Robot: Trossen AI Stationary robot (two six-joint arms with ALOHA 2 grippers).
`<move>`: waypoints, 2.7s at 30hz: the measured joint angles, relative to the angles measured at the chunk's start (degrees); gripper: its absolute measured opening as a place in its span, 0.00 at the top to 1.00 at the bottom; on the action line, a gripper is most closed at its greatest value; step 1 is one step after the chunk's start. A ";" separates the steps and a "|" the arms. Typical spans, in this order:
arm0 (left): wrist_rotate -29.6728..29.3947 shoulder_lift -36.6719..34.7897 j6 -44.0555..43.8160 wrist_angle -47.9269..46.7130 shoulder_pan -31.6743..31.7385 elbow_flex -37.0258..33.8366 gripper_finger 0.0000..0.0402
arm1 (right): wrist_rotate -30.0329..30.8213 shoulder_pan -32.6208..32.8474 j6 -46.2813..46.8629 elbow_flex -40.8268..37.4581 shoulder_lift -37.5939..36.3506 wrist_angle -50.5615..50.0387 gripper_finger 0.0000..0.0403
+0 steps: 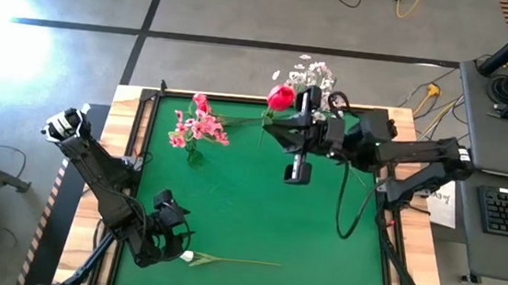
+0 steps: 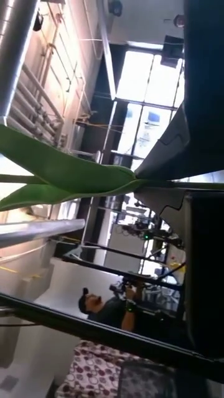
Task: Sort flowers into vase by color
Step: Put the red flower into the green vase
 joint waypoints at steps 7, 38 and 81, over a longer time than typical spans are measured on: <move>0.00 0.00 0.00 0.04 0.00 0.00 0.32 | 12.00 -1.49 -4.65 -0.05 1.65 6.15 0.97; 0.00 0.00 0.00 -0.21 0.02 0.00 0.32 | 19.54 -7.15 4.12 -8.81 -0.04 14.88 0.97; -2.74 0.00 2.48 0.92 0.02 0.00 0.32 | 13.49 10.30 3.03 -33.21 -2.43 37.50 0.97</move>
